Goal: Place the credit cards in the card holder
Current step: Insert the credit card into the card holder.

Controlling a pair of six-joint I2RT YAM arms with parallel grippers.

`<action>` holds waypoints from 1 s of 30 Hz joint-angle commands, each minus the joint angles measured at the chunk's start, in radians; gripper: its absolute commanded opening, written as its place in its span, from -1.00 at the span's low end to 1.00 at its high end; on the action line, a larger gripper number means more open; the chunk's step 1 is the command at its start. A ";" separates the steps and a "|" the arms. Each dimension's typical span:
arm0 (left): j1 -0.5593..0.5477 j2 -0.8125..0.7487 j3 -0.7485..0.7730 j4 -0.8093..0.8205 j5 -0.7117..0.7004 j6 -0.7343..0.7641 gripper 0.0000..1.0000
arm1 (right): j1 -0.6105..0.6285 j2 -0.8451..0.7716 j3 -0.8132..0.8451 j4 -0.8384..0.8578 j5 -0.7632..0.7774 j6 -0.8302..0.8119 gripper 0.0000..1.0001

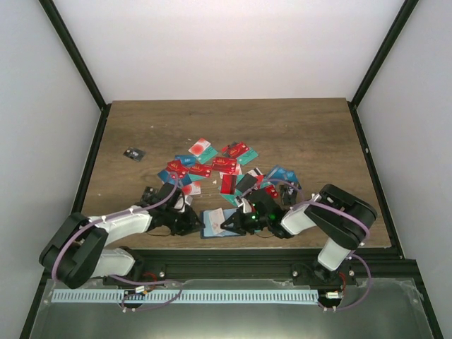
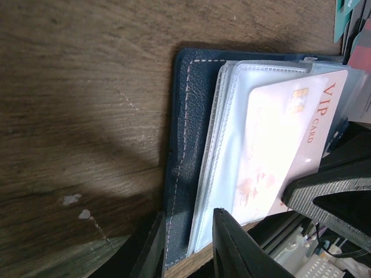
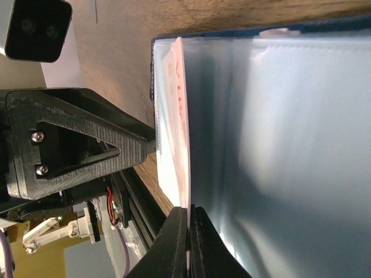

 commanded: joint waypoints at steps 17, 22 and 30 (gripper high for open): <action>-0.011 -0.031 -0.091 -0.058 -0.093 -0.074 -0.51 | 0.090 -0.068 0.188 -0.514 0.118 -0.067 -0.24; -0.012 -0.035 -0.091 -0.059 -0.106 -0.069 -0.51 | 0.090 -0.083 0.261 -0.655 0.148 -0.135 0.12; -0.012 -0.049 -0.091 -0.055 -0.120 -0.072 -0.51 | 0.110 -0.001 0.351 -0.776 0.163 -0.207 0.31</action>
